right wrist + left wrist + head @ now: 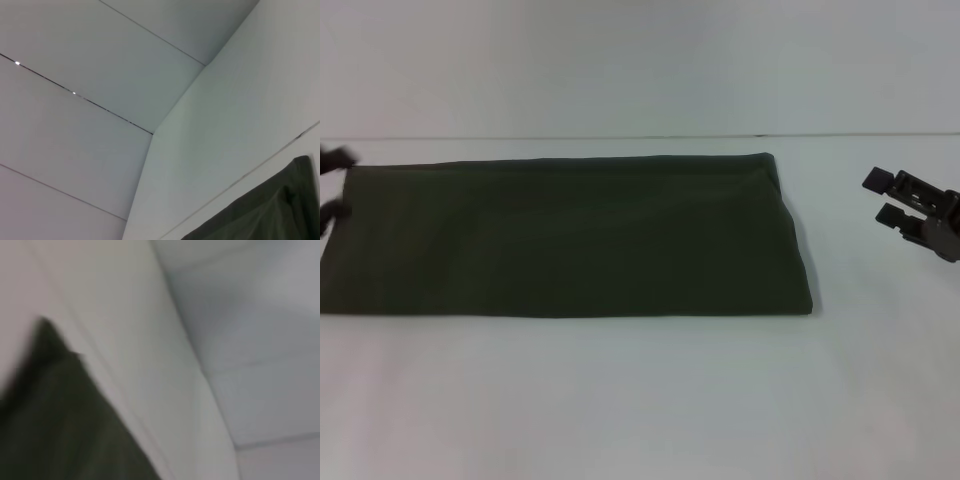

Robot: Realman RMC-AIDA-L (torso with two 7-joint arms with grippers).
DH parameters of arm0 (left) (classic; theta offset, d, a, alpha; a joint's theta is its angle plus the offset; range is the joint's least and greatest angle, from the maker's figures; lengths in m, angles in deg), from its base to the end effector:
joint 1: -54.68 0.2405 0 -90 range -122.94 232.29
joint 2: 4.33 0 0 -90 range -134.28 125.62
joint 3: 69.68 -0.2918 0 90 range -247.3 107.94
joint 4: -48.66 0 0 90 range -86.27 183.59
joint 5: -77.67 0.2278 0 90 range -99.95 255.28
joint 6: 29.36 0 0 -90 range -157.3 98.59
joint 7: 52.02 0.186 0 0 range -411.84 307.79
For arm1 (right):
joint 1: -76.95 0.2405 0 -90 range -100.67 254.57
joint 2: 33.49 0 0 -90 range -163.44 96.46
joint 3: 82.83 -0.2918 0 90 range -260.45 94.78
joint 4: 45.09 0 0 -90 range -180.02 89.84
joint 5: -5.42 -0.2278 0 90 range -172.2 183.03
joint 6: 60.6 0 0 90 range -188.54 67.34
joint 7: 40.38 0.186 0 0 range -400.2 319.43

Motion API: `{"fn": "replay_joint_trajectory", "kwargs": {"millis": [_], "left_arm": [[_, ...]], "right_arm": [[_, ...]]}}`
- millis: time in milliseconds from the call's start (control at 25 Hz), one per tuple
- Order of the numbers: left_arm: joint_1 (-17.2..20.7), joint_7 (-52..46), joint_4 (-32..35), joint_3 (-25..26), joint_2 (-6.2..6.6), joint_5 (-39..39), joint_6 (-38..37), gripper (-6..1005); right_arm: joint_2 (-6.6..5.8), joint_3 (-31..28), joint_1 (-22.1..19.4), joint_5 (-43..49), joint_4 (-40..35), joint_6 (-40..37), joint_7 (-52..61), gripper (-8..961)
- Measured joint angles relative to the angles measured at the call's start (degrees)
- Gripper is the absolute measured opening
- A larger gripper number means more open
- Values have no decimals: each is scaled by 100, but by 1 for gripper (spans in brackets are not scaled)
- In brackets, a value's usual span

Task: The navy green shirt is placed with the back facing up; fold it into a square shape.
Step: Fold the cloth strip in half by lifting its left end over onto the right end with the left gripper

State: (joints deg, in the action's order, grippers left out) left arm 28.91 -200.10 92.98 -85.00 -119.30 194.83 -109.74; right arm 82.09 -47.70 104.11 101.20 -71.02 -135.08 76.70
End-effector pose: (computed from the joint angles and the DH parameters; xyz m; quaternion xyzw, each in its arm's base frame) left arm -0.3828 0.3951 0.0811 -0.5258 -0.7141 -0.4169 0.1996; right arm 0.3403 0.4065 -0.0117 -0.6596 0.6032 0.4147 0.1707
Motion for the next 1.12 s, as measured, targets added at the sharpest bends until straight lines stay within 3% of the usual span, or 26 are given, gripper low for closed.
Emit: {"fn": "replay_joint_trajectory", "kwargs": {"millis": [120,280,560,1120], "left_arm": [[172,-22,-23,342,-32,316,76,565],[318,-74,-55,605,-58,764,201,746],[380,-174,-98,682,-84,1046,443,938],[336,-292,-544,621,-88,1221,1197,934]], "right_arm": [[1,0,-6,1,0,1,-1,928],[5,-6,-14,2,0,32,-2,928],[-4,-13,-20,2,0,66,-2,928],[-10,-15,-3,1,0,253,-2,927]]}}
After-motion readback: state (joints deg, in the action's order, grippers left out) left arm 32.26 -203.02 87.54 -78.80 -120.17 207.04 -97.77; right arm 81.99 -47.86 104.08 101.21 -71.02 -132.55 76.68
